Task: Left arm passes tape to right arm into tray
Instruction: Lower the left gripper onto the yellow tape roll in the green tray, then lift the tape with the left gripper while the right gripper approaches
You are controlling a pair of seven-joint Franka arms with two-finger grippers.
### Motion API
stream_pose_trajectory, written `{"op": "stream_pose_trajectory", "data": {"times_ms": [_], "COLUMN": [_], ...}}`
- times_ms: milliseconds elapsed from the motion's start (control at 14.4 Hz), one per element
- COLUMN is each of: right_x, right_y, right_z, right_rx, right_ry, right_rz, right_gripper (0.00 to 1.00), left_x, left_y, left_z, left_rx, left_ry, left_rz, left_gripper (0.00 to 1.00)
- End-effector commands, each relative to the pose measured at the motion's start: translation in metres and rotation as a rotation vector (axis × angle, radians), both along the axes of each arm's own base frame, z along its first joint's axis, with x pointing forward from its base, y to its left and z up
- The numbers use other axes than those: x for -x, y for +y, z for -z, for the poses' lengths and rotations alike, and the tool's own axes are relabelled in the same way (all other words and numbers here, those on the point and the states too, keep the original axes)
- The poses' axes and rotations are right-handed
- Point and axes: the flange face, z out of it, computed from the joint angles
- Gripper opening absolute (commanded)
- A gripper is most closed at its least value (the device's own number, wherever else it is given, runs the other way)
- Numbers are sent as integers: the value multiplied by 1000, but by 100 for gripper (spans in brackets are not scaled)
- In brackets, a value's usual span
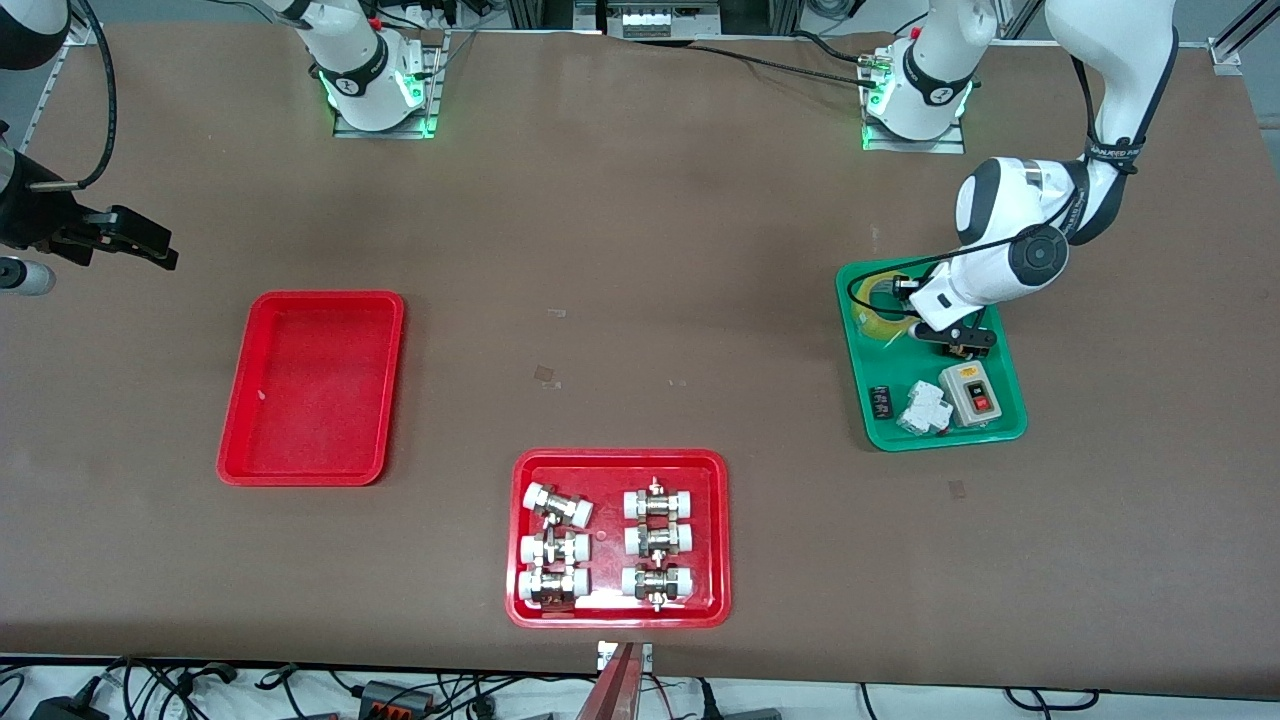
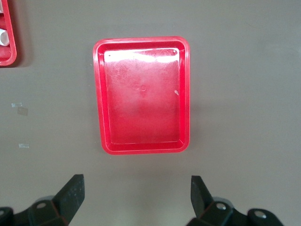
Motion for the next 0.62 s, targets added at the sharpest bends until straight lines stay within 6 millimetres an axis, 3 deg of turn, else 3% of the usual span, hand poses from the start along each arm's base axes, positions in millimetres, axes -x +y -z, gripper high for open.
{"op": "stream_pose_trajectory", "data": {"times_ms": [0, 69, 208, 347, 554], "right_x": [-2, -2, -8, -14, -9], "right_y": [3, 12, 40, 64, 77], "right_z": [2, 1, 10, 30, 34], "right_rx": [-15, -15, -24, -37, -63], "right_ry": [-1, -2, -3, 36, 72], "right_rz": [-17, -32, -79, -118, -132], "right_gripper": [100, 100, 100, 100, 100], "left_x": [-6, -9, -24, -53, -91], "left_y": [-1, 1, -1, -13, -73], "left_z": [0, -2, -20, -56, -104], "left_rx": [25, 26, 32, 43, 143], "left_ry": [-2, -7, 31, 113, 212], "left_rz": [42, 39, 41, 61, 80], "left_gripper": [16, 8, 4, 3, 3]}}
